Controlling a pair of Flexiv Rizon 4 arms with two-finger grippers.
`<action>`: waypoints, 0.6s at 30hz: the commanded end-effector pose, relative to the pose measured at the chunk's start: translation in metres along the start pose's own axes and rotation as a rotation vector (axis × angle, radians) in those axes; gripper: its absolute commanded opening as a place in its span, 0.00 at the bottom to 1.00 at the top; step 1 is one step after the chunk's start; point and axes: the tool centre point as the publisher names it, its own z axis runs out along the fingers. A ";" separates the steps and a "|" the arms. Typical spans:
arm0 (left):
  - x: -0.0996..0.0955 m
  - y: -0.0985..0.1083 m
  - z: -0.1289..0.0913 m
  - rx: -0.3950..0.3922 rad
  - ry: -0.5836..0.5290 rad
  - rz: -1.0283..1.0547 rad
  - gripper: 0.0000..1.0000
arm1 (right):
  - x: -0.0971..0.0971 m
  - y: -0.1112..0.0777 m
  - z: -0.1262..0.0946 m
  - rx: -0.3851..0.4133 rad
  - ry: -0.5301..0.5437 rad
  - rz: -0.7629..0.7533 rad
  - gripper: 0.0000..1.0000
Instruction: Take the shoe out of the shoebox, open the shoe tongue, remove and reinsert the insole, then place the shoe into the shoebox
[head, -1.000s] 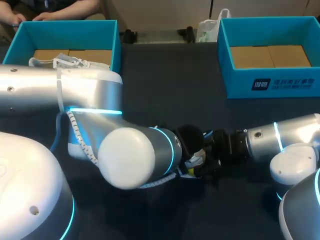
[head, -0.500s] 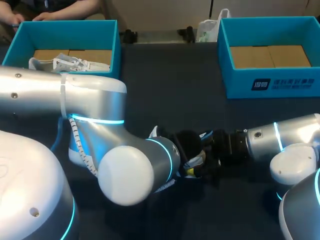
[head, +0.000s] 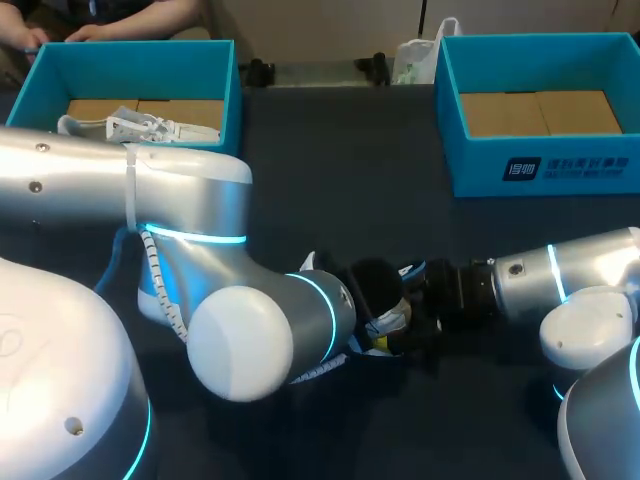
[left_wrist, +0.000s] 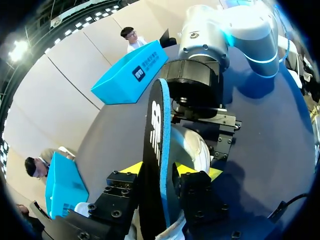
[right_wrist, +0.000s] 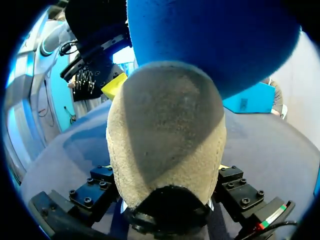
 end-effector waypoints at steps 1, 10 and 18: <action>-0.002 0.003 0.001 0.019 0.004 0.002 0.25 | 0.000 0.002 0.001 0.006 -0.001 0.001 0.00; -0.008 -0.003 -0.002 0.049 0.033 -0.013 0.00 | 0.000 0.002 0.001 0.006 -0.001 0.001 0.00; -0.018 -0.023 -0.022 0.028 0.176 -0.069 0.00 | 0.000 0.002 0.001 0.006 -0.001 0.001 0.00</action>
